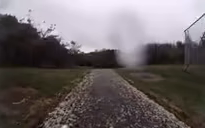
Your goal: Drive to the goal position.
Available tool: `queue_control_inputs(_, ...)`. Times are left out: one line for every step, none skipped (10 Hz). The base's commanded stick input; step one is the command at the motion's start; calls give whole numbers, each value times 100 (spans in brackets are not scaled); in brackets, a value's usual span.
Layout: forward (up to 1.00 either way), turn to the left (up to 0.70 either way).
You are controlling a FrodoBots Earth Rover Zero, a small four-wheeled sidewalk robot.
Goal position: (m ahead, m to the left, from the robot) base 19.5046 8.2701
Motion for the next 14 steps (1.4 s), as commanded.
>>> queue_control_inputs(70,0)
queue_control_inputs(70,0)
queue_control_inputs(70,0)
queue_control_inputs(70,0)
queue_control_inputs(70,0)
queue_control_inputs(70,0)
queue_control_inputs(70,0)
queue_control_inputs(70,0)
queue_control_inputs(70,0)
queue_control_inputs(70,0)
queue_control_inputs(70,0)
queue_control_inputs(70,0)
queue_control_inputs(70,0)
queue_control_inputs(70,0)
